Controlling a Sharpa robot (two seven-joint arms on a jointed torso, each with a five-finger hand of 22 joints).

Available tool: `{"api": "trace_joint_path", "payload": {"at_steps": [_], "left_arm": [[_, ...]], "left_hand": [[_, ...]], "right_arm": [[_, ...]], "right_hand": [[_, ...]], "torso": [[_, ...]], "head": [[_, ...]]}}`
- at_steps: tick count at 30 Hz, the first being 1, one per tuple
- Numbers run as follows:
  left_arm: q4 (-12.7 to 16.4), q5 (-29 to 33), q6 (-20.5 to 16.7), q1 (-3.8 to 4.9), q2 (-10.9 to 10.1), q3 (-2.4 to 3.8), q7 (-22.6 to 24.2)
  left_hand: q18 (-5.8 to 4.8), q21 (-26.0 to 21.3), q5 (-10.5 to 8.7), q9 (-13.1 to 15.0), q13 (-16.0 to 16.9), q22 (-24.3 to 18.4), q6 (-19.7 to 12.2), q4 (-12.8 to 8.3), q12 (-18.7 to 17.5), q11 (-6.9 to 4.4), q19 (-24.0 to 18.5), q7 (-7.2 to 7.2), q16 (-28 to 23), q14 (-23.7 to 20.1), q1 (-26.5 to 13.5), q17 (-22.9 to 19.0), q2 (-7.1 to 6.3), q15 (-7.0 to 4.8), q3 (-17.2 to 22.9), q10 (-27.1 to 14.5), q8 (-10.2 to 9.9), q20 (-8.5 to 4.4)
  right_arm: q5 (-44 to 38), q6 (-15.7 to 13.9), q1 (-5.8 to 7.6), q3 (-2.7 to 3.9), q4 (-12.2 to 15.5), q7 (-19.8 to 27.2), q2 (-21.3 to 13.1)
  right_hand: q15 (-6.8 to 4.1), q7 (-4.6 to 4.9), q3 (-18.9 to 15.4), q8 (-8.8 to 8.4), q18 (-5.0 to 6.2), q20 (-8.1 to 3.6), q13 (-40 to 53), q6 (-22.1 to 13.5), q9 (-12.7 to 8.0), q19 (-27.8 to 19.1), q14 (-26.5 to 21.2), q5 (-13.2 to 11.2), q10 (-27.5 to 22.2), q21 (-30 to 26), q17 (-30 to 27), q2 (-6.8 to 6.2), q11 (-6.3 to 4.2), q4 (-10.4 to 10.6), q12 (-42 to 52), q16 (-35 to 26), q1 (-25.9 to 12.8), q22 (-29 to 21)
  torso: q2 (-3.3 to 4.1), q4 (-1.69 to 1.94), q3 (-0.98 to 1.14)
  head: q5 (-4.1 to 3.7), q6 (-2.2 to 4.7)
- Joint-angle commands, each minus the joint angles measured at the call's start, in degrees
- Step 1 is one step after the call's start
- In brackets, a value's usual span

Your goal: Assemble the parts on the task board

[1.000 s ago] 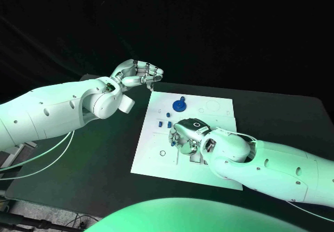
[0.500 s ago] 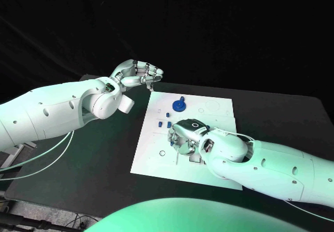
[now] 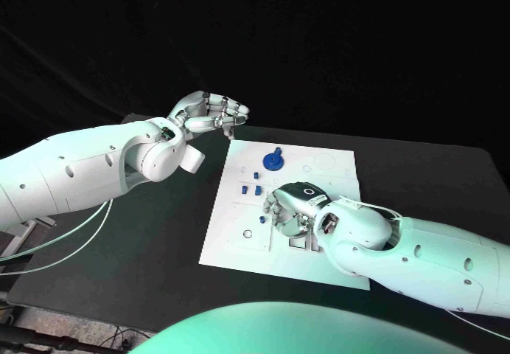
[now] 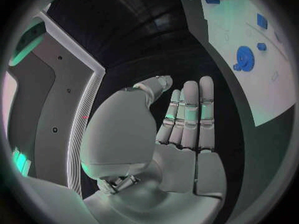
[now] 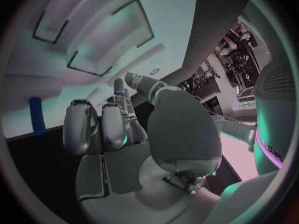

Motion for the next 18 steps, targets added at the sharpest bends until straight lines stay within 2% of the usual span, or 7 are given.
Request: {"api": "trace_joint_path", "payload": {"at_steps": [1, 6, 12, 13, 14, 16, 18], "left_arm": [[0.11, -0.02, 0.95, 0.06, -0.05, 0.05, 0.11], [0.1, -0.03, 0.97, 0.05, -0.29, 0.05, 0.13], [0.05, -0.03, 0.97, 0.04, -0.5, 0.04, 0.19], [0.03, -0.03, 0.99, 0.04, -0.5, 0.04, 0.2], [0.02, -0.03, 1.01, 0.04, -0.48, 0.04, 0.21], [-0.01, -0.03, 1.08, 0.03, -0.44, 0.03, 0.23], [-0.06, -0.03, 1.14, 0.03, -0.37, 0.03, 0.22]], "left_hand": [[0.82, -0.18, 0.27, -0.06, -0.08, -0.05, -0.45, -0.19, 0.25, -0.03, -0.44, -0.08, 0.12, -0.43, 0.45, -0.08, 0.08, 0.16, -0.01, -0.42, 0.33, 0.14], [0.81, -0.18, 0.27, -0.06, -0.08, -0.05, -0.46, -0.19, 0.26, -0.02, -0.45, -0.08, 0.12, -0.44, 0.46, -0.08, 0.08, 0.16, -0.01, -0.44, 0.33, 0.14], [0.81, -0.18, 0.27, -0.06, -0.09, -0.05, -0.47, -0.2, 0.27, -0.01, -0.47, -0.07, 0.11, -0.47, 0.46, -0.09, 0.1, 0.17, -0.01, -0.49, 0.34, 0.15], [0.81, -0.18, 0.27, -0.06, -0.09, -0.05, -0.47, -0.2, 0.27, -0.01, -0.47, -0.07, 0.11, -0.47, 0.46, -0.09, 0.1, 0.17, -0.01, -0.49, 0.34, 0.15], [0.81, -0.18, 0.27, -0.06, -0.09, -0.05, -0.47, -0.2, 0.27, -0.01, -0.47, -0.07, 0.11, -0.47, 0.46, -0.09, 0.1, 0.17, -0.01, -0.49, 0.34, 0.15], [0.81, -0.18, 0.27, -0.06, -0.09, -0.05, -0.48, -0.21, 0.29, -0.01, -0.48, -0.07, 0.11, -0.49, 0.47, -0.1, 0.12, 0.18, -0.01, -0.53, 0.35, 0.15], [0.81, -0.18, 0.27, -0.06, -0.09, -0.05, -0.48, -0.21, 0.3, 0.0, -0.49, -0.06, 0.11, -0.5, 0.47, -0.1, 0.12, 0.18, -0.01, -0.55, 0.36, 0.15]], "right_arm": [[-0.24, -2.9, 0.76, 0.15, 1.69, -0.48, -1.86], [2.56, -4.23, 3.07, 0.66, 5.78, -0.49, -7.18], [6.07, -1.32, 6.02, 1.11, 7.27, -0.22, -11.67], [6.34, -0.62, 6.41, 1.15, 7.0, -0.07, -12.12], [6.54, 0.13, 6.7, 1.17, 6.62, 0.07, -12.47], [6.75, 1.46, 7.11, 1.2, 5.65, 0.37, -12.86], [6.86, 2.14, 7.35, 1.19, 4.35, 0.83, -12.71]], "right_hand": [[0.36, -0.06, -0.41, -0.34, -0.57, 0.28, -0.07, -0.36, -0.07, 0.01, 0.49, 0.02, -0.44, -0.12, 0.01, -0.67, 0.03, -0.08, -0.23, 0.13, 0.05, 5.33], [0.49, 0.13, -0.69, 0.06, -0.6, 0.39, -0.02, 0.64, 0.18, 0.1, 0.44, 0.14, -0.55, -0.08, -0.14, -0.76, 0.22, 0.24, -0.31, 0.16, -0.12, 5.4], [1.39, 0.54, -3.88, -1.06, 0.32, 1.04, -1.12, -0.41, -0.03, -2.21, -0.29, 0.47, -5.9, -4.21, -2.22, -2.6, 1.09, 1.63, -2.33, -0.74, -1.5, 2.93], [1.82, 0.38, -9.41, -2.69, 0.58, 1.56, -2.41, -2.89, -0.58, -2.93, -0.56, 0.46, -9.87, -5.97, -3.12, -1.86, 1.15, 2.13, -1.95, -1.16, -0.44, 1.84], [1.76, 0.07, -17.26, -3.52, 0.71, 1.83, -3.53, -3.59, -0.96, -2.79, -0.49, 0.89, -11.44, -6.61, -3.16, 1.11, 2.2, 3.21, -1.32, -0.9, 2.76, 1.47], [2.41, -0.21, -28.01, -4.83, 0.72, 2.23, -4.83, -4.16, -1.76, -2.61, -0.62, 0.98, -13.65, -7.47, -3.7, 2.86, 2.07, 6.8, -0.81, -0.64, 7.92, 1.1], [2.43, -0.21, -32.2, -5.27, 0.83, 2.21, -4.84, -3.8, -2.16, -2.53, -0.68, 0.89, -14.56, -7.85, -3.99, 2.92, 2.5, 10.77, -0.28, -0.42, 11.3, 1.02]], "torso": [[-0.05, -0.05, 0.01], [-0.01, -0.1, 0.04], [-0.09, -0.27, 0.04], [-0.12, -0.32, 0.06], [-0.15, -0.35, 0.06], [-0.2, -0.37, 0.09], [-0.26, -0.4, 0.12]], "head": [[-0.18, 0.0], [-1.11, 0.0], [-1.54, 0.0], [-1.55, 0.0], [-1.58, 0.0], [-1.63, 0.0], [-1.54, 0.0]]}}
